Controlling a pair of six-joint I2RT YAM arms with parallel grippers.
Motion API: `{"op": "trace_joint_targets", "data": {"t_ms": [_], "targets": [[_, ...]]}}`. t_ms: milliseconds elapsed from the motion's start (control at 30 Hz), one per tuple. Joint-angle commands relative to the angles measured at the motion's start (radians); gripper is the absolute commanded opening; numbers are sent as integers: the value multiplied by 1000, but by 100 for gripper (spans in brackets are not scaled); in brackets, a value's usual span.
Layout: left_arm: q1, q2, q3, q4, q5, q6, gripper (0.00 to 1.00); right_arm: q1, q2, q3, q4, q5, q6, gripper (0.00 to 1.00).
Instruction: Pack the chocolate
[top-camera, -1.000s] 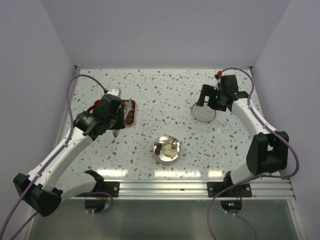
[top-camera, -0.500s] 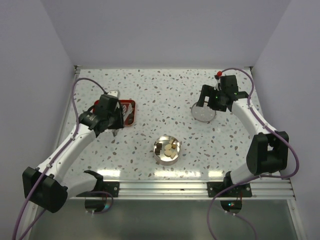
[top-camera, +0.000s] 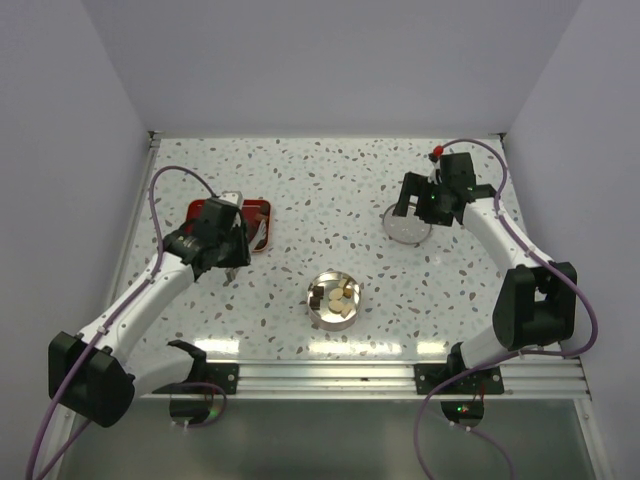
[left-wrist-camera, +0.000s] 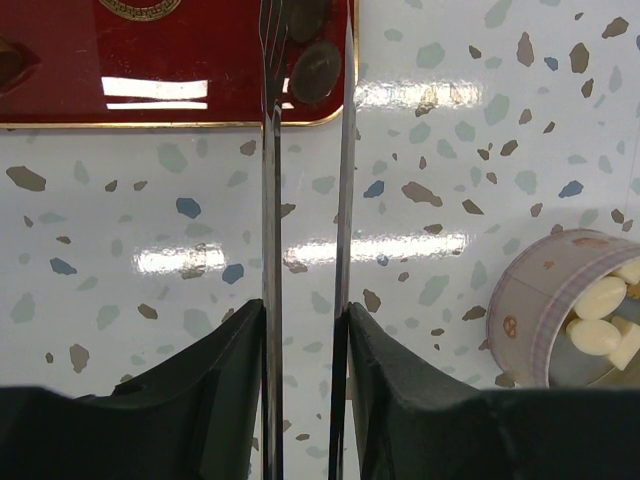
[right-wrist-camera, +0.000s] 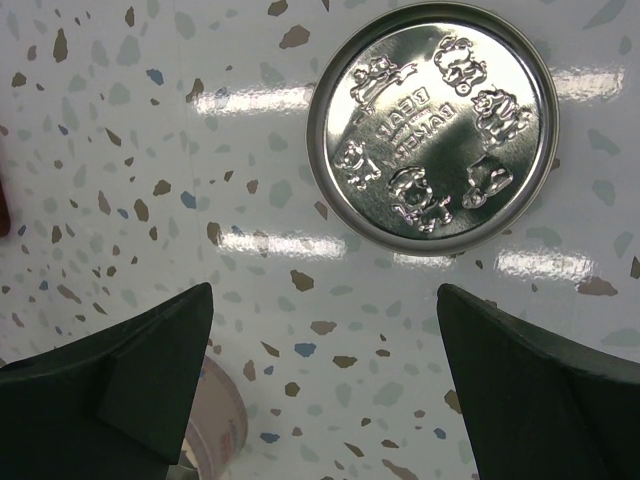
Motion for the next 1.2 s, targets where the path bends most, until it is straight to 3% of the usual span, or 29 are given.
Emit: {"op": "trace_joint_targets", "data": {"t_ms": [0,667,933,1167], "targets": [[6,-24,-3,69,-9,4,42,-8,-32,0,-8,-8,-7,97],[8,28,-27,105,-49,15,43,-8,-26,-2,-9,-8,-8,97],[8,38,-10,114,-41,30,28,-8,-29,-6,-11,-8,-8,97],[6,-12,16,46,-11,56,26,-9,-25,0,-11,-9,-7,97]]}}
